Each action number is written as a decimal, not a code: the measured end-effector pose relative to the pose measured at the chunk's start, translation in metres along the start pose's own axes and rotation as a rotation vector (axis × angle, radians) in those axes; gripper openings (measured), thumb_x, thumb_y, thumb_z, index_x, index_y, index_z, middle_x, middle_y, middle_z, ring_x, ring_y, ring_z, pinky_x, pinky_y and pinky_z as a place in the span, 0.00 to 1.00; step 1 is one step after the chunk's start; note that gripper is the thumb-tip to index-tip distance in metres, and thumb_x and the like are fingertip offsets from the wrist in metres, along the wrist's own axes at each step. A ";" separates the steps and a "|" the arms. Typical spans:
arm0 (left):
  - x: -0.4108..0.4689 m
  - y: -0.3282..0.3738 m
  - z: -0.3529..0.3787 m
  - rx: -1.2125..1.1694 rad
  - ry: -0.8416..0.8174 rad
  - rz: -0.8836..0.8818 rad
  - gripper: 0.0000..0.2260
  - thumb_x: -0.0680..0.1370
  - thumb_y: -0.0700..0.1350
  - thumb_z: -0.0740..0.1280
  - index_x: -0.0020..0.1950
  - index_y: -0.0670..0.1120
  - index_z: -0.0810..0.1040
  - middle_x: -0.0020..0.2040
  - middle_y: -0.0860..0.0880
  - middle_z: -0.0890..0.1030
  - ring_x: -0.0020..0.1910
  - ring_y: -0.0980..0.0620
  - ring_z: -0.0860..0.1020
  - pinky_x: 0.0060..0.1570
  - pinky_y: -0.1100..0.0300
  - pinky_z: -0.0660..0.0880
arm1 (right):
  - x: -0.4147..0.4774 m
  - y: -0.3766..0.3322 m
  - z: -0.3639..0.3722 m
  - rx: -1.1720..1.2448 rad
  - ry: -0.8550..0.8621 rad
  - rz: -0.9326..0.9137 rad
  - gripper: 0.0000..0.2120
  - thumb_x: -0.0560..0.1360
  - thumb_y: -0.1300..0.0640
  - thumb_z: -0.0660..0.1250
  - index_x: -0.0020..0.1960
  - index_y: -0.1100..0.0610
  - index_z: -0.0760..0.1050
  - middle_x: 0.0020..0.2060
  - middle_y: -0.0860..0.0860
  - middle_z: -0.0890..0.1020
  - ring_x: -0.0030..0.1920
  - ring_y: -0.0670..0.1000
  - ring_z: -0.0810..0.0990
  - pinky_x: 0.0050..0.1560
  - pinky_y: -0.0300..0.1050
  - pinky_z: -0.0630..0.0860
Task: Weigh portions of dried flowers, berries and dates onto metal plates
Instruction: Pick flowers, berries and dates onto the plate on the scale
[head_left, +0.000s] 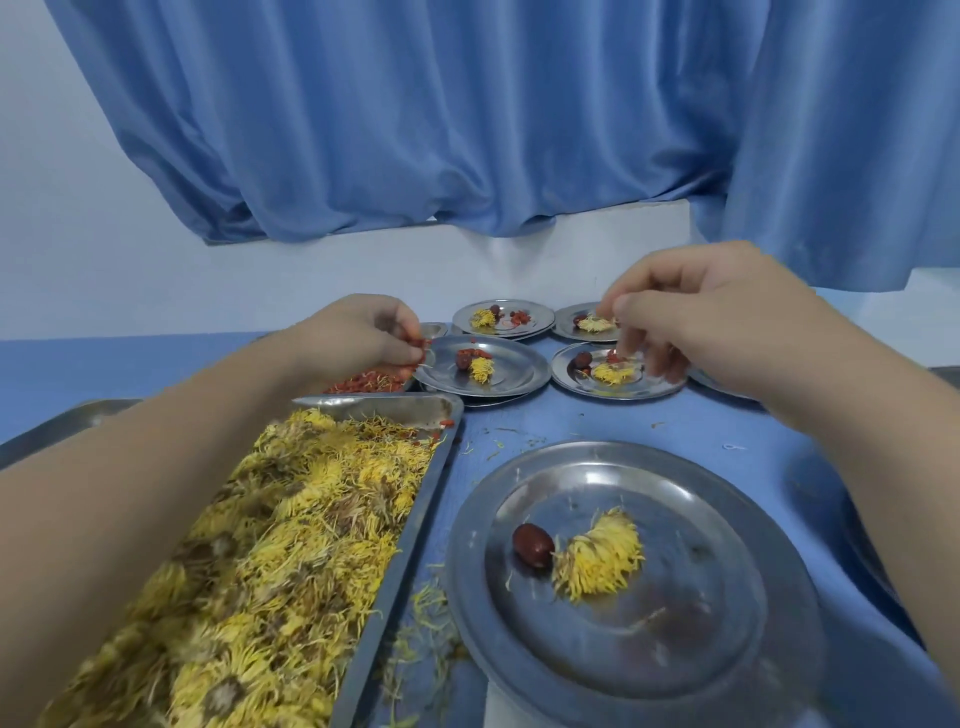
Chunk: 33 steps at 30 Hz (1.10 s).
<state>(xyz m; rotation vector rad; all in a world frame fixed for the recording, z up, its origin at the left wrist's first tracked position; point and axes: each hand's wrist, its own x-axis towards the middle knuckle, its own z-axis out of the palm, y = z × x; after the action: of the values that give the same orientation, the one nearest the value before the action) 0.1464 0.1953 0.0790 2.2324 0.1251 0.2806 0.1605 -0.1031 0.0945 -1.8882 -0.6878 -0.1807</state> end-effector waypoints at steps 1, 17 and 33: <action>-0.012 0.012 0.007 -0.046 -0.041 0.015 0.06 0.76 0.30 0.68 0.47 0.39 0.76 0.39 0.44 0.80 0.30 0.57 0.80 0.32 0.69 0.76 | -0.005 -0.006 -0.003 0.006 0.002 -0.014 0.08 0.73 0.61 0.66 0.38 0.54 0.81 0.28 0.49 0.82 0.24 0.45 0.76 0.26 0.38 0.74; -0.071 0.059 0.096 0.273 -0.406 0.159 0.12 0.77 0.35 0.68 0.53 0.52 0.81 0.49 0.54 0.85 0.49 0.59 0.82 0.53 0.63 0.79 | -0.107 0.031 -0.019 -0.264 0.256 -0.298 0.05 0.73 0.55 0.63 0.41 0.48 0.76 0.29 0.47 0.78 0.29 0.44 0.73 0.31 0.32 0.67; -0.074 0.062 0.107 0.378 -0.281 0.204 0.07 0.75 0.43 0.73 0.50 0.53 0.82 0.45 0.57 0.84 0.44 0.65 0.80 0.41 0.74 0.73 | -0.135 0.063 -0.011 -0.495 0.255 -0.431 0.10 0.73 0.54 0.59 0.42 0.53 0.79 0.30 0.45 0.79 0.31 0.49 0.77 0.30 0.45 0.75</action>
<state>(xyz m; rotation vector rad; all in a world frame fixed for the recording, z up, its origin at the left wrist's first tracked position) 0.0999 0.0619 0.0508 2.6391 -0.2195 0.0495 0.0851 -0.1804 -0.0091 -2.0997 -0.9234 -0.9224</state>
